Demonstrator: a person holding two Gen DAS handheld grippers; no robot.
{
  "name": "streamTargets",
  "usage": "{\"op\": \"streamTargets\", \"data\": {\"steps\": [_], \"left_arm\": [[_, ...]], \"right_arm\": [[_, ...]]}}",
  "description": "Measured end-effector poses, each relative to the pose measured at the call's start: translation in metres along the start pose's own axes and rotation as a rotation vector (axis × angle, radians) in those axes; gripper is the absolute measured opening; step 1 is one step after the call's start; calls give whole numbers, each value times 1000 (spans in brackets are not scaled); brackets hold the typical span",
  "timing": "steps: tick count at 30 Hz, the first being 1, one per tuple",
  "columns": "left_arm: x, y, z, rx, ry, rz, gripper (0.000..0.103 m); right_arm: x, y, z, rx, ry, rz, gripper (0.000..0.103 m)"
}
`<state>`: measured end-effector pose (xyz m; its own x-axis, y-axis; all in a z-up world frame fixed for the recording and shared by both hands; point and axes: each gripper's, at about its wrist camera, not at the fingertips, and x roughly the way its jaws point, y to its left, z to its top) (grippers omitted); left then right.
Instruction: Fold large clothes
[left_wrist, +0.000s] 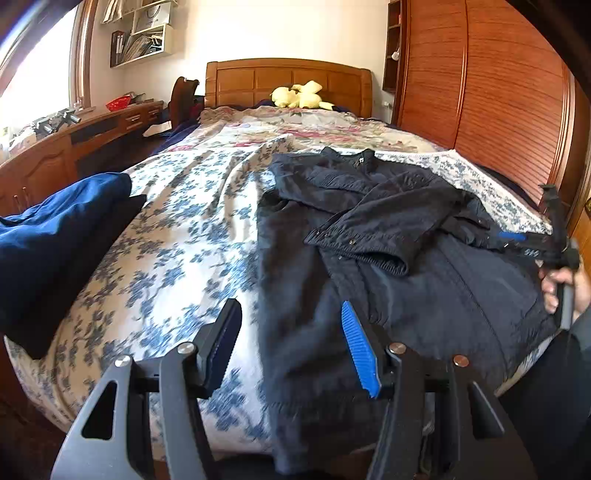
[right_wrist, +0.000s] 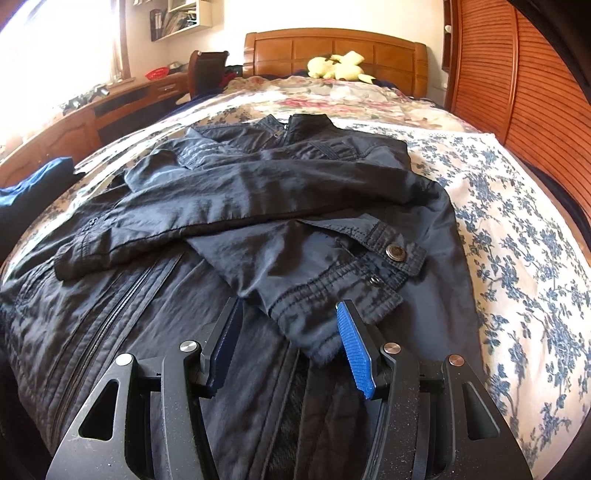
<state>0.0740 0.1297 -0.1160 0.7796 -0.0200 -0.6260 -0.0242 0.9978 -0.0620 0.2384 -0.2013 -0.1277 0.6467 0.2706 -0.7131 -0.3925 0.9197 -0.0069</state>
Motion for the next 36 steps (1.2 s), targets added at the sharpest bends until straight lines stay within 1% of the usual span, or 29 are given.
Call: {"op": "streamTargets", "data": {"steps": [1,4,6,10,15,19,23,33,36], "left_arm": [[-1,0,-2,3,4,2,55],[-4,1,-7,12,18,10,55],[-5,1,-10,14,23,20,55],[-6,0,-12,0,22,24,55],[-8,-7,-10,0,8,34,55],[-11,-14,-8,-10,4,49,55],[-14,-19,-5,2,-3,61,55],[-17,-21,-3,22,-14,68,55],[-19,-20,-4,28,-16,70,55]], "right_arm": [[-6,0,0,-6,-5,0,59],[-31,-3,-5,-8,-36,3,63],[-47,-6,-13,-9,-44,0,64],[-75,-21,-32,-4,-37,-34,64],[-95,-41,-51,4,-6,-81,64],[-102,-51,-60,17,14,-90,64],[-103,-56,-67,13,29,-97,64],[-86,-53,-92,42,113,-93,64],[-82,-51,-96,42,123,-97,65]]}}
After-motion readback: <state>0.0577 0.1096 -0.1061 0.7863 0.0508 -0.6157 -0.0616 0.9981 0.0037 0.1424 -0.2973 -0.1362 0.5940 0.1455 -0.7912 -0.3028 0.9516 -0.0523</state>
